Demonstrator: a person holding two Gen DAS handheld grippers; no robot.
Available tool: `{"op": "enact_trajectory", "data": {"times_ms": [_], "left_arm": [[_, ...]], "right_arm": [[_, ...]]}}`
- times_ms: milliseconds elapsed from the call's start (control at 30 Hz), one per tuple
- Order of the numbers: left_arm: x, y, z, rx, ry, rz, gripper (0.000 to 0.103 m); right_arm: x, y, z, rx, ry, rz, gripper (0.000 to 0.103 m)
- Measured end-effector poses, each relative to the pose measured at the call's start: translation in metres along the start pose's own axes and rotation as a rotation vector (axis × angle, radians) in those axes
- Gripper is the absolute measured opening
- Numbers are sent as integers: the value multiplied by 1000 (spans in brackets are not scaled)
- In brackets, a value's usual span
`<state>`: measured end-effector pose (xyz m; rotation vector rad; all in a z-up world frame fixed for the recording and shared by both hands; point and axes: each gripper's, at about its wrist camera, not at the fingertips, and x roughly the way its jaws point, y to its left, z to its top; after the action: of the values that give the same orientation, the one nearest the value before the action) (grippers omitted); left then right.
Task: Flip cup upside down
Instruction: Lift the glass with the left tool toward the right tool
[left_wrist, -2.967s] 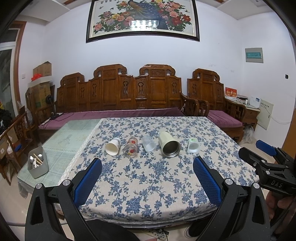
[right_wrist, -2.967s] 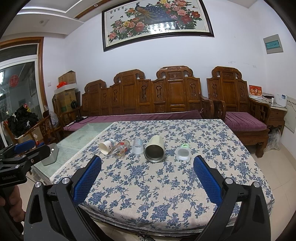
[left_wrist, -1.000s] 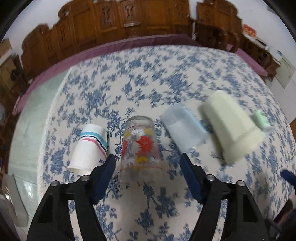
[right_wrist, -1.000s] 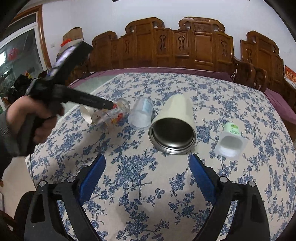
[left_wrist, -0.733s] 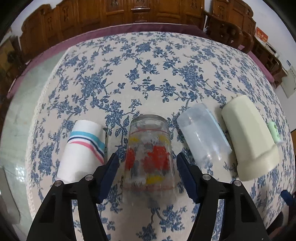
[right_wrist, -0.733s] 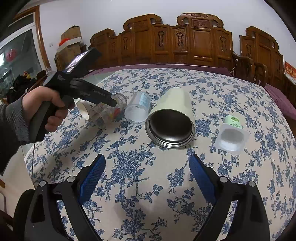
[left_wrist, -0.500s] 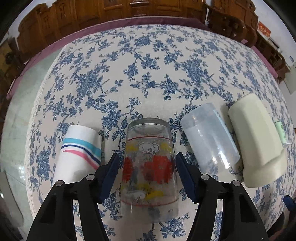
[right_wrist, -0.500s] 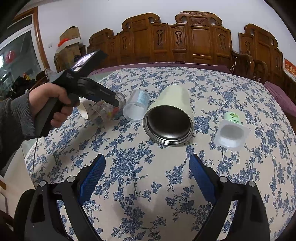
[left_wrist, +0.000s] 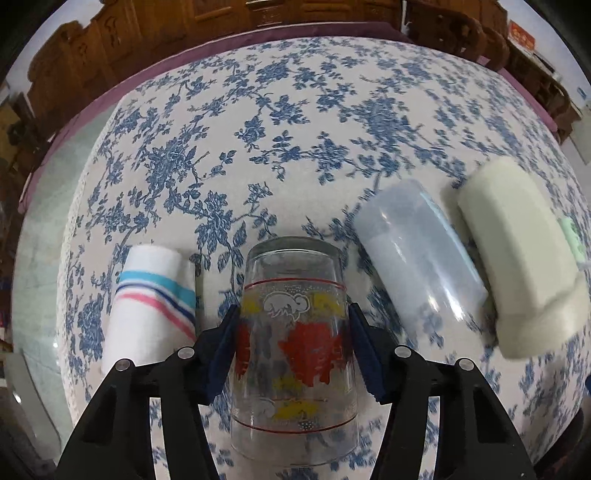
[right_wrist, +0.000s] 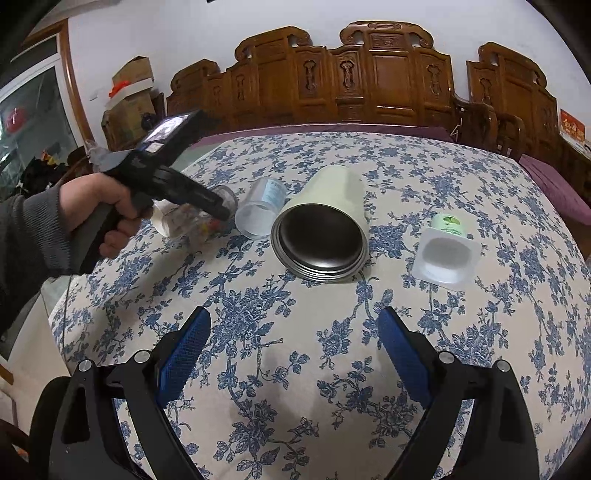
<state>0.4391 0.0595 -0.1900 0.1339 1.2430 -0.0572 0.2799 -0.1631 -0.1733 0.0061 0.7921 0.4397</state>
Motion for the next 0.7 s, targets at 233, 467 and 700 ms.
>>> {"op": "enact_trajectory", "data": {"times_ms": [233,467,700], "left_arm": [[-45,-19,-32,50,-63,-48,55],[-75,-68,-77,106,-101,-118,55],[-73,-121,-120,128,-96,-193,55]], "right_arm": [[-17,-3,-6,12,-14,-13,93],[-44,-19,-18,46,-37,-54,93],[-67,-47,-38,111,-42,-111,93]]}}
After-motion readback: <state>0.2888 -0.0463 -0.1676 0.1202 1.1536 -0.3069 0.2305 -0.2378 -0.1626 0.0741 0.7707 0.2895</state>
